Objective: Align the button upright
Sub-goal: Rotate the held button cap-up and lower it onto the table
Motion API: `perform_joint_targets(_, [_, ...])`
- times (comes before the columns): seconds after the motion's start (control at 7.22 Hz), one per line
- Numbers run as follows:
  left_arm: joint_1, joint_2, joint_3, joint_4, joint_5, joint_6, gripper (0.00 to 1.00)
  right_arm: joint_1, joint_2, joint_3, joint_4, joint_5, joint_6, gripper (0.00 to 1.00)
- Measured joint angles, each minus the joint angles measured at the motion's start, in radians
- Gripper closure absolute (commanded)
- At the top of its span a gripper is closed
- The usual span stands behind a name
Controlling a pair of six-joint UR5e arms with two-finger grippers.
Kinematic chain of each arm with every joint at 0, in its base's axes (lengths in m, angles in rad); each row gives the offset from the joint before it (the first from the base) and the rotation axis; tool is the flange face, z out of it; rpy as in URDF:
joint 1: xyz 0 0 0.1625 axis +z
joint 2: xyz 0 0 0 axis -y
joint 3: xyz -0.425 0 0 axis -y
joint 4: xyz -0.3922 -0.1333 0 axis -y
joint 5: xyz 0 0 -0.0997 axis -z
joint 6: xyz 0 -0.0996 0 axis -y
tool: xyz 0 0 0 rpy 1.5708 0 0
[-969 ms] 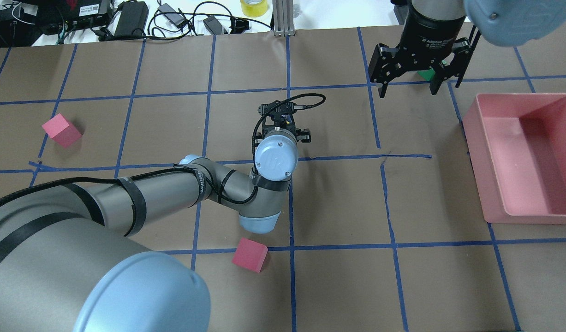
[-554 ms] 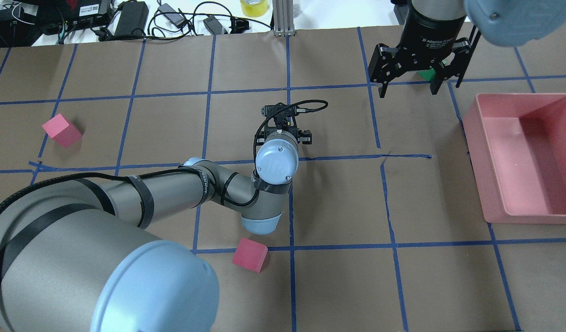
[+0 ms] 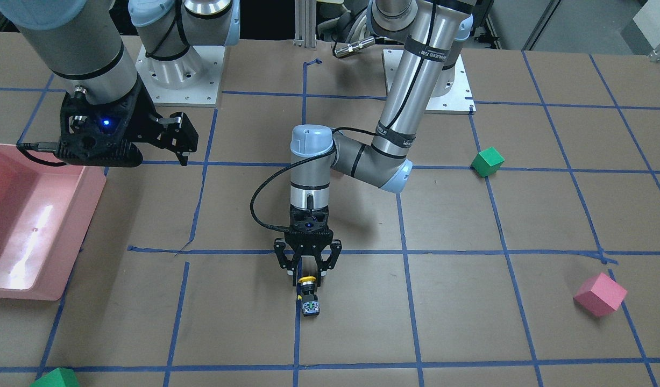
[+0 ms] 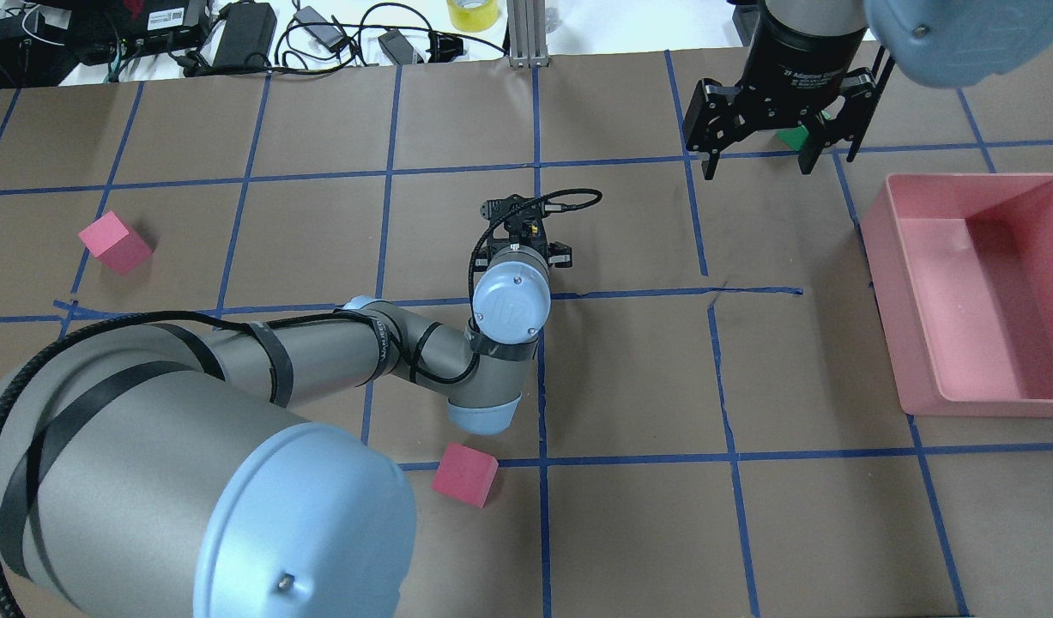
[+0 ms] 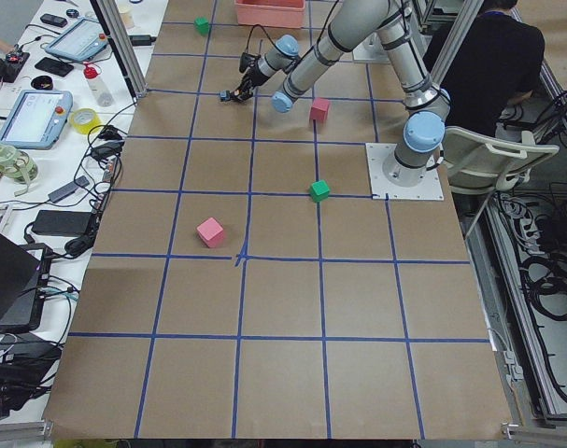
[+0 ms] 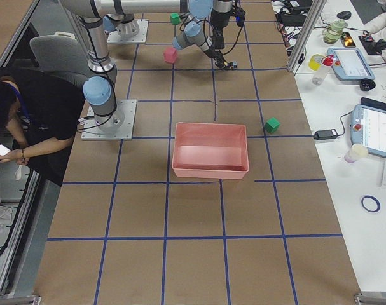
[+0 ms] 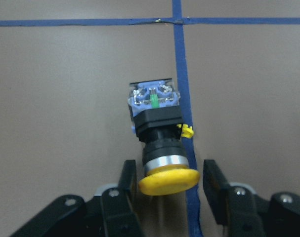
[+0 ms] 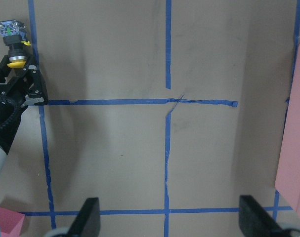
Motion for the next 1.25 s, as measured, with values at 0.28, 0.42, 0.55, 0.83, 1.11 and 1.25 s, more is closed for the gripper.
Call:
perform_joint_targets(0.28, [0.027, 0.019, 0.023, -0.016, -0.013, 0.002, 0.97, -0.001, 0.001, 0.0, -0.006, -0.003, -0.002, 0.0])
perform_joint_targets(0.42, [0.062, 0.043, 0.04, -0.058, -0.055, 0.003, 1.0, 0.0, 0.0, 0.0, -0.005, -0.004, -0.003, 0.0])
perform_joint_targets(0.55, [0.101, 0.084, 0.049, -0.16, -0.132, -0.002, 1.0, 0.0, 0.0, 0.0, -0.003, -0.005, -0.004, 0.0])
perform_joint_targets(0.83, [0.143, 0.189, 0.084, -0.508, -0.28, -0.131, 1.0, 0.0, 0.0, 0.0, 0.001, -0.006, -0.003, 0.0])
perform_joint_targets(1.11, [0.163, 0.252, 0.139, -0.797, -0.484, -0.391, 1.0, -0.003, 0.0, 0.0, 0.007, -0.008, -0.004, 0.0])
perform_joint_targets(1.25, [0.177, 0.262, 0.16, -0.881, -0.574, -0.521, 1.0, -0.002, 0.0, 0.0, 0.008, -0.007, -0.005, 0.0])
